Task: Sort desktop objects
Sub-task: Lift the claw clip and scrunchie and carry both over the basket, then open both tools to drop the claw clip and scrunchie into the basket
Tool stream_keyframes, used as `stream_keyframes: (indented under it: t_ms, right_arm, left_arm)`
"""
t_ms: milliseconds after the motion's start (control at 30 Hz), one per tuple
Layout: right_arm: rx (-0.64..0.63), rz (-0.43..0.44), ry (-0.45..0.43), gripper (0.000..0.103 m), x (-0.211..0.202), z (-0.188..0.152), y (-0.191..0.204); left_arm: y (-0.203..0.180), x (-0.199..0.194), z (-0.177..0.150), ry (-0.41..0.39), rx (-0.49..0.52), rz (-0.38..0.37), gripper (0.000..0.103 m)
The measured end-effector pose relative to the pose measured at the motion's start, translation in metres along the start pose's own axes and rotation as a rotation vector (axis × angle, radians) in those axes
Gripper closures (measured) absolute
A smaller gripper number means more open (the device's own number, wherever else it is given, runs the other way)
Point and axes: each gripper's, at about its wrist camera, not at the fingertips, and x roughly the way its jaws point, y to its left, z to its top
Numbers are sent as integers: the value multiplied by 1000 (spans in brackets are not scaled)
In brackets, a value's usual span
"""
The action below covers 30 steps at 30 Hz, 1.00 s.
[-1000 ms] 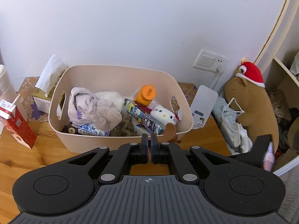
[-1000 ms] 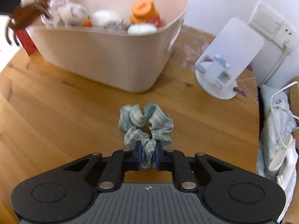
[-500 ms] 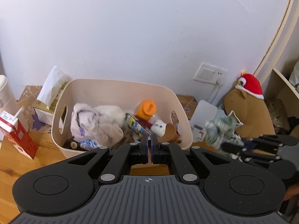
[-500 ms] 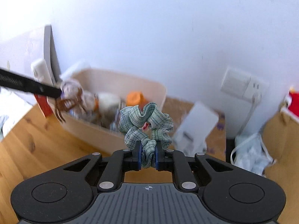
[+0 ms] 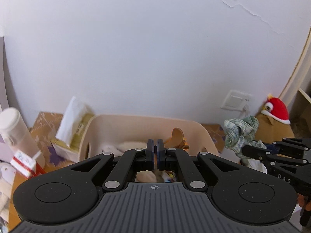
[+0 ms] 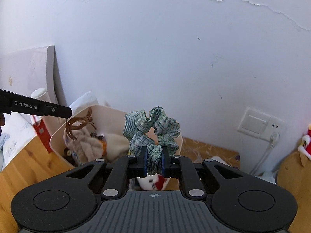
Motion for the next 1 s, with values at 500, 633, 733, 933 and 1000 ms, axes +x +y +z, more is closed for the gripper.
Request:
stream_keyframes:
  t_ms: [500,633,733,933,1000]
  right_arm:
    - [64,23,137,88,90,11,15]
    - [61,29,180,79,100,10,20]
    - [56,39,191,50,98,10,24]
    - [62,29,158,24,76,11,21]
    - [82,31,151,20,67,11,18]
  left_arm:
    - [25,63,11,84,1,101,101]
    - [31,69,11,117,-35,93,101]
    - [34,69,12,129,-67,81,97]
    - [34,60,9,93,-81,128,23]
    - [32,59,10,105,-58,115,23]
